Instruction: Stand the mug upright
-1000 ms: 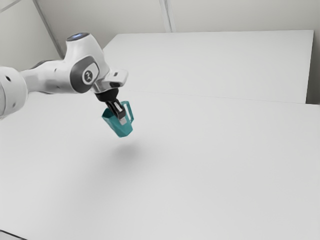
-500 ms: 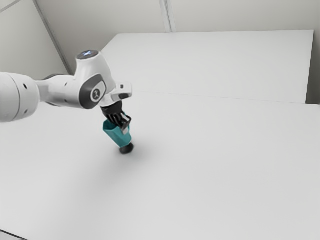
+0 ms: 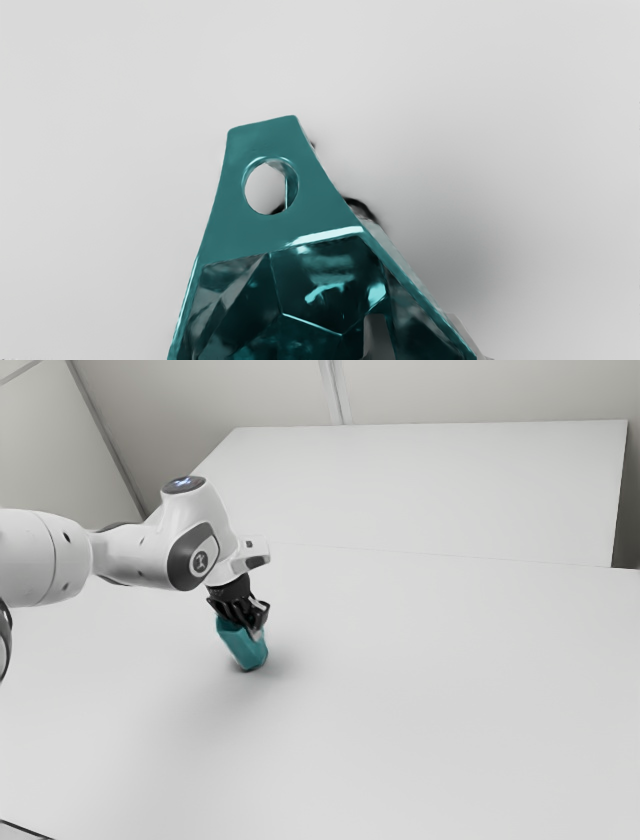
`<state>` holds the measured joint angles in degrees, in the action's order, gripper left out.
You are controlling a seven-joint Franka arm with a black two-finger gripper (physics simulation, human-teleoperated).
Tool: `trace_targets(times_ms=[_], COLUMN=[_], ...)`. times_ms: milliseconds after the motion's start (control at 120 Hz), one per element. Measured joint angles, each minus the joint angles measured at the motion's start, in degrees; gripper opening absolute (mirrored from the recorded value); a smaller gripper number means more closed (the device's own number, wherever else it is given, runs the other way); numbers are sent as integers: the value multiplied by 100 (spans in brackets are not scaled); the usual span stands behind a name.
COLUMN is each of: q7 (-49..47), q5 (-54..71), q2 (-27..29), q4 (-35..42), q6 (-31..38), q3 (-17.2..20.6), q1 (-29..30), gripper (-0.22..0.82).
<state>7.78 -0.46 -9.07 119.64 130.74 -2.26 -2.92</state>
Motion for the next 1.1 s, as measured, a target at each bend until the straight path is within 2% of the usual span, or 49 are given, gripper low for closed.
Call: trace_targets(times_ms=[192,375,600,883,1100], q7=[-87,-146,-181,-17,114], q5=[-38,-48,-98,-196,-175], q2=[60,497,717,350,274], q4=[-8,-50,-781,-2437,-3003], q6=[-10,-237,-1093,-2335,-2981], q3=[6,11,21,-25,-20], q1=[-21,-144,-196,99,114], gripper=[32,48,56,59,60])
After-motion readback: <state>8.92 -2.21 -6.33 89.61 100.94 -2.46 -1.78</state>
